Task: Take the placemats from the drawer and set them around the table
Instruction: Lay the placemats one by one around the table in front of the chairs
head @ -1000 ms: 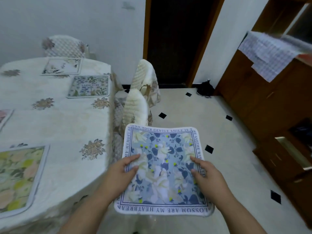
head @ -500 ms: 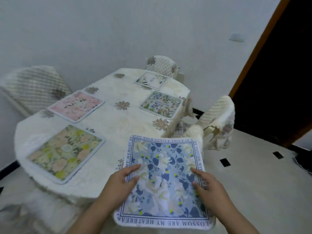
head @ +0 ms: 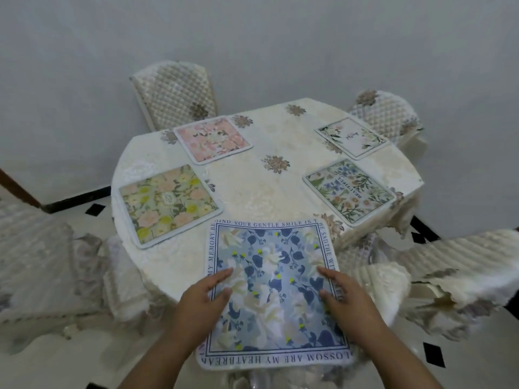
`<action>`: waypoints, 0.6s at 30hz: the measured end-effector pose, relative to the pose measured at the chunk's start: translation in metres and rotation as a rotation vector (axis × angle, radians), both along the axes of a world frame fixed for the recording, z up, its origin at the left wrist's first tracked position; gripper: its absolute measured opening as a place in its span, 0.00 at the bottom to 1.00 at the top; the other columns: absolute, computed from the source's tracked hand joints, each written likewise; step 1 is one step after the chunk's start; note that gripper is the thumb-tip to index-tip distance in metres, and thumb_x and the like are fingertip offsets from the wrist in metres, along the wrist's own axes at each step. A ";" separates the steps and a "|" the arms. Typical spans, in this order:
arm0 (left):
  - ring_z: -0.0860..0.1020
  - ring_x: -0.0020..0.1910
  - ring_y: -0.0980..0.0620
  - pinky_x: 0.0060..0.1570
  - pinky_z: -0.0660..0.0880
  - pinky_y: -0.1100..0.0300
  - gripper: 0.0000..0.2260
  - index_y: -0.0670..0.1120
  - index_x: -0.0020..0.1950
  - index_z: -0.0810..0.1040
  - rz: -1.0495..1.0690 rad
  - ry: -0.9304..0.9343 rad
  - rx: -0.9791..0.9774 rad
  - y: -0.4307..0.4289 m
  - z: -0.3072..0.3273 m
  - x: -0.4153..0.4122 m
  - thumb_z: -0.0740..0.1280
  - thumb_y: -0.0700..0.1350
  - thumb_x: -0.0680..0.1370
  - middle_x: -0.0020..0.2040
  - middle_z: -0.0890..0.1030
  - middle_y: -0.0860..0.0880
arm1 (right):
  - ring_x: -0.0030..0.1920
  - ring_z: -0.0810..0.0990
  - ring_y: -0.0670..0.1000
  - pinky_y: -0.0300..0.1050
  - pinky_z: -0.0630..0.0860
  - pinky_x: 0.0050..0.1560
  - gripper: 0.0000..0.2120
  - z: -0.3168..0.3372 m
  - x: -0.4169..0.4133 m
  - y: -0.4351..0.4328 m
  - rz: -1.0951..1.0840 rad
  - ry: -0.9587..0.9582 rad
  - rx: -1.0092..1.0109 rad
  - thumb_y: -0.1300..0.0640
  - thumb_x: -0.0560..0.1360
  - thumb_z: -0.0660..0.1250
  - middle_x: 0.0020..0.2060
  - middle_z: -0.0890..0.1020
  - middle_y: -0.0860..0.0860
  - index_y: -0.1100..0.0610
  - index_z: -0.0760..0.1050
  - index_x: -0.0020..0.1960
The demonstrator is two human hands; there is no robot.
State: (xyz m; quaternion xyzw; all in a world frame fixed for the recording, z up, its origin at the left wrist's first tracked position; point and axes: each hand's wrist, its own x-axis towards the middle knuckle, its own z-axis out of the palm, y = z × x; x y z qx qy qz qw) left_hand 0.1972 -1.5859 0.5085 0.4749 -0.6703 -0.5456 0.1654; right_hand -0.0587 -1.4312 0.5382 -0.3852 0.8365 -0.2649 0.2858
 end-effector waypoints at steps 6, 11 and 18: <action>0.72 0.61 0.63 0.56 0.68 0.73 0.16 0.59 0.65 0.78 0.056 0.031 0.012 -0.032 -0.025 -0.057 0.69 0.46 0.79 0.62 0.75 0.62 | 0.56 0.77 0.47 0.45 0.75 0.59 0.22 -0.017 -0.057 -0.049 -0.011 0.034 0.038 0.57 0.78 0.66 0.68 0.72 0.47 0.45 0.70 0.70; 0.73 0.66 0.57 0.67 0.72 0.56 0.19 0.57 0.68 0.76 0.114 0.036 0.081 -0.049 -0.041 -0.095 0.68 0.42 0.79 0.66 0.74 0.57 | 0.44 0.75 0.47 0.43 0.75 0.45 0.23 -0.039 -0.110 -0.081 -0.006 0.006 0.065 0.60 0.77 0.66 0.67 0.73 0.50 0.43 0.71 0.69; 0.73 0.62 0.53 0.55 0.78 0.58 0.34 0.62 0.74 0.67 0.206 0.008 0.176 -0.073 -0.051 -0.156 0.69 0.35 0.74 0.72 0.66 0.54 | 0.50 0.79 0.51 0.36 0.72 0.38 0.34 -0.080 -0.187 -0.153 0.084 -0.076 0.063 0.73 0.70 0.60 0.69 0.70 0.51 0.44 0.70 0.69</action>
